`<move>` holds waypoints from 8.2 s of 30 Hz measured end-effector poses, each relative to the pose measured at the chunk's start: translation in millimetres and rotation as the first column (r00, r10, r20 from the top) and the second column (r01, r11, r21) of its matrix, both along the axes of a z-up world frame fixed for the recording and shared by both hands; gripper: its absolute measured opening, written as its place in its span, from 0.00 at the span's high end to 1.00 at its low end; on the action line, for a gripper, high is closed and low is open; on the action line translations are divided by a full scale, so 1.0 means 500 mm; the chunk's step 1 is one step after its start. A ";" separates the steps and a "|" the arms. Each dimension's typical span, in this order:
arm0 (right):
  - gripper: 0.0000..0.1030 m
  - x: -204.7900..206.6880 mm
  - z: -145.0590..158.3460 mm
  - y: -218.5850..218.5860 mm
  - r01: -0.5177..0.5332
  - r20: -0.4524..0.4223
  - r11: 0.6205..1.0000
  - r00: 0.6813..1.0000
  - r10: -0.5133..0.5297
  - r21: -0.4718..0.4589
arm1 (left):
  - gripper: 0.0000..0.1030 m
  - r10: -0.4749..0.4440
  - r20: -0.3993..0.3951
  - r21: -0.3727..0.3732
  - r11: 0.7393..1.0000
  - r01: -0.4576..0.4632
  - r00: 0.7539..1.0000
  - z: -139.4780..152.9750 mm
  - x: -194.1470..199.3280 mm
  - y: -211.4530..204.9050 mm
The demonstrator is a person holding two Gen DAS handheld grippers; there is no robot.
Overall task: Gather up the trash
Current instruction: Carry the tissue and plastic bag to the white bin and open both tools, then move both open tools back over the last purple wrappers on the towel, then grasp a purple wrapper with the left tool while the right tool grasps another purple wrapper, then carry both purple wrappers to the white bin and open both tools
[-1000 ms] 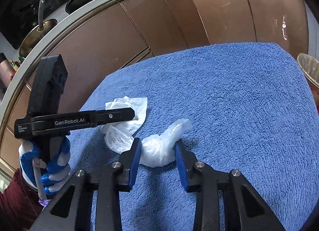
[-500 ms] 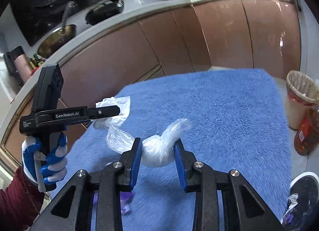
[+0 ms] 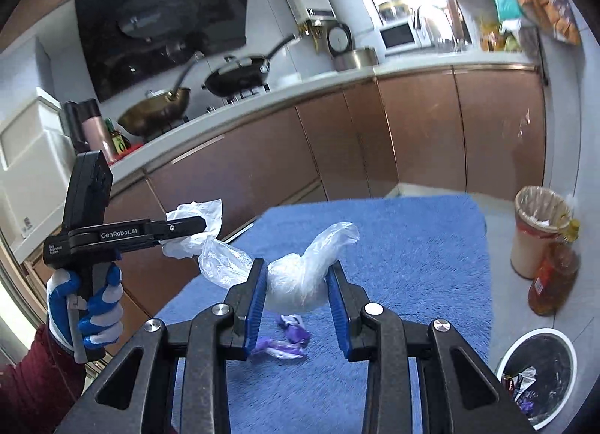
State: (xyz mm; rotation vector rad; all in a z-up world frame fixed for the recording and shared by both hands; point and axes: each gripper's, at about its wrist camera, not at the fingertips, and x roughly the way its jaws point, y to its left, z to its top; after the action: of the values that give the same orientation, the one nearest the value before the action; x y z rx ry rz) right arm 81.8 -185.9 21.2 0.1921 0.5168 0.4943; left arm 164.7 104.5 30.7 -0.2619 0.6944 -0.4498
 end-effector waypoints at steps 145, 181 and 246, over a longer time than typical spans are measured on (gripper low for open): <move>0.31 -0.064 -0.091 -0.136 0.366 0.044 0.909 0.930 -0.365 -0.199 | 0.48 0.039 0.117 0.266 0.962 -0.069 0.992 -0.217 -0.072 -0.172; 0.50 0.222 -0.310 0.186 -0.236 -0.316 0.951 0.934 0.166 -0.199 | 0.65 -0.287 -0.150 0.142 0.941 0.308 0.946 -0.413 0.024 -0.047; 0.76 -0.159 -0.162 -0.217 0.124 -0.093 0.982 0.989 -0.111 0.145 | 0.69 -0.139 -0.067 0.227 0.962 0.151 0.988 -0.220 -0.189 -0.192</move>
State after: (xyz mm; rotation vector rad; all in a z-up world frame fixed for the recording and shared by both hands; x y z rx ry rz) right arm 2.1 -294.3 -59.5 0.3878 0.5478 0.4109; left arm 70.1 8.4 -79.5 -0.0010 0.8114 -0.4985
